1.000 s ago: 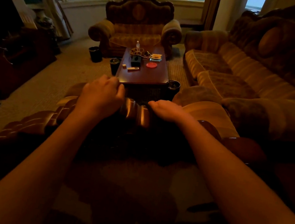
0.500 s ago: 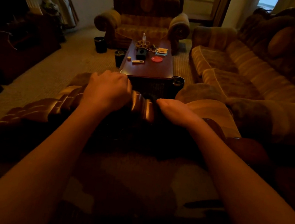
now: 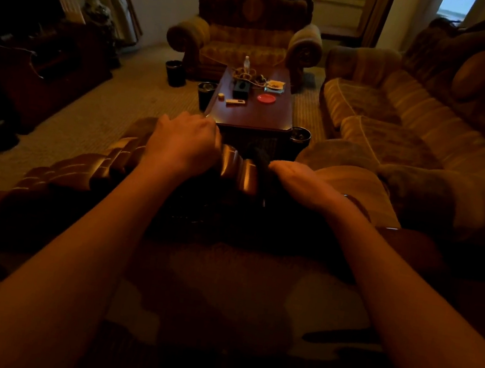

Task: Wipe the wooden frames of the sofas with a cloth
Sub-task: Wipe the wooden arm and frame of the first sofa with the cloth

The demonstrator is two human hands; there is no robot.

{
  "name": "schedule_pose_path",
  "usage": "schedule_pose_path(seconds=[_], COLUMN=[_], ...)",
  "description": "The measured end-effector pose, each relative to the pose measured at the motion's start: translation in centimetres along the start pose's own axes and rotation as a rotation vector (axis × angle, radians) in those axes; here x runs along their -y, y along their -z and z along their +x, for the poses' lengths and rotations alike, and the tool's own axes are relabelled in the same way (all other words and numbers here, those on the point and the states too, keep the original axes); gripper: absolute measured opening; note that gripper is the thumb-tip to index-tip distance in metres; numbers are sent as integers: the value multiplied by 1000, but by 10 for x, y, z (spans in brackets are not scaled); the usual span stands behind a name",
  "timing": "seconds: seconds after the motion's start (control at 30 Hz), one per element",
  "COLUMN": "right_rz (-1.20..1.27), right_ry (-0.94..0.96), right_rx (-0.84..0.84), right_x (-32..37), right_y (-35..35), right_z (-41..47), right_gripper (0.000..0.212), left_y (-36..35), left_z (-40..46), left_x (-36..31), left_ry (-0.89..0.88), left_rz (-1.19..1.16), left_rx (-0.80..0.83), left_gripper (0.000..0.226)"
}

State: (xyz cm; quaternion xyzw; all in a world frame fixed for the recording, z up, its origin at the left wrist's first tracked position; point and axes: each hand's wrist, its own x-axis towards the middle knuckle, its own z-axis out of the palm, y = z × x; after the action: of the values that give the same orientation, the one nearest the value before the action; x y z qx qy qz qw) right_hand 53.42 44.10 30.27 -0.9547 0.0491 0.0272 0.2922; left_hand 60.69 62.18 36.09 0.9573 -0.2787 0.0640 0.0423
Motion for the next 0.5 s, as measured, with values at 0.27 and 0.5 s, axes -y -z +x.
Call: schedule_pose_path(seconds=[0.27,0.5], right_rz=[377,140], right_ry=[-173,-85], right_rx=[218,72], right_x=[40,31], right_y=[7,-4], right_z=[53,42], right_gripper=[41,35], left_y=[4,8], left_z=[7,-3], left_x=[-1,-2], left_ry=[19,4], left_rz=[26,7], left_rx=[48,34], left_gripper=[24,23])
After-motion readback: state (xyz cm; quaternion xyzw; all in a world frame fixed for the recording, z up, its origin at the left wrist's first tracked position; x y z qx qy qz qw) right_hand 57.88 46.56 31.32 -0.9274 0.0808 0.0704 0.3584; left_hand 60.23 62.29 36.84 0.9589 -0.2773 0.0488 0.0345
